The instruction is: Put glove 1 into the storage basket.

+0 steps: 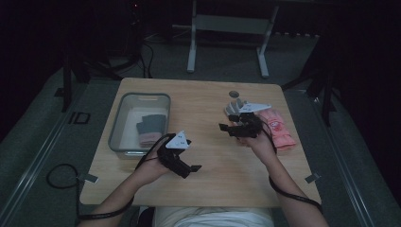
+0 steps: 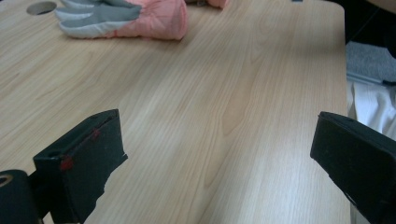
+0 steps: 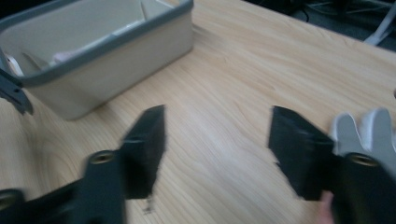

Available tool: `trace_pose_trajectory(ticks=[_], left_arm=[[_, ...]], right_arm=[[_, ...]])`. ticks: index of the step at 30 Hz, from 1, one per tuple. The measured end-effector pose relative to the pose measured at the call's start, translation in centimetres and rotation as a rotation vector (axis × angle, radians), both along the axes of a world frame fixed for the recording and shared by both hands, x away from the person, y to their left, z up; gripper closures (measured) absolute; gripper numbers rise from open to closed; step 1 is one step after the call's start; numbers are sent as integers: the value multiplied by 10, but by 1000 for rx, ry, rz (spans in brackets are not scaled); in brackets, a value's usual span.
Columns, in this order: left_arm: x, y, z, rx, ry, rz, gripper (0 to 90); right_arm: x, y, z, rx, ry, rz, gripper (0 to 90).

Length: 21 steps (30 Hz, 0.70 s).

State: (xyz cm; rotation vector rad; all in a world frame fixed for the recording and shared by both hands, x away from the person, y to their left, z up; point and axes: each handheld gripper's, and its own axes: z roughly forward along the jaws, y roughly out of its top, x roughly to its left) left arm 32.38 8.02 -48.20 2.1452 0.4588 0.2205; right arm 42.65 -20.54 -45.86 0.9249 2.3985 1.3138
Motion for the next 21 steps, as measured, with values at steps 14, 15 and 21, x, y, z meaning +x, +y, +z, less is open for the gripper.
trace_pose_trajectory(ticks=[14, 15, 21], left_arm=[[-13, -17, -44, -21, 19, 6, 23], [-14, -17, -47, -15, 9, 12, 23], [-20, -14, -58, -42, 8, 46, 23]], right_arm=[[25, -56, -20, -48, -13, -186, 583], [28, -59, -21, -53, -20, -195, 589], [49, -64, -20, -95, -32, -195, 643]])
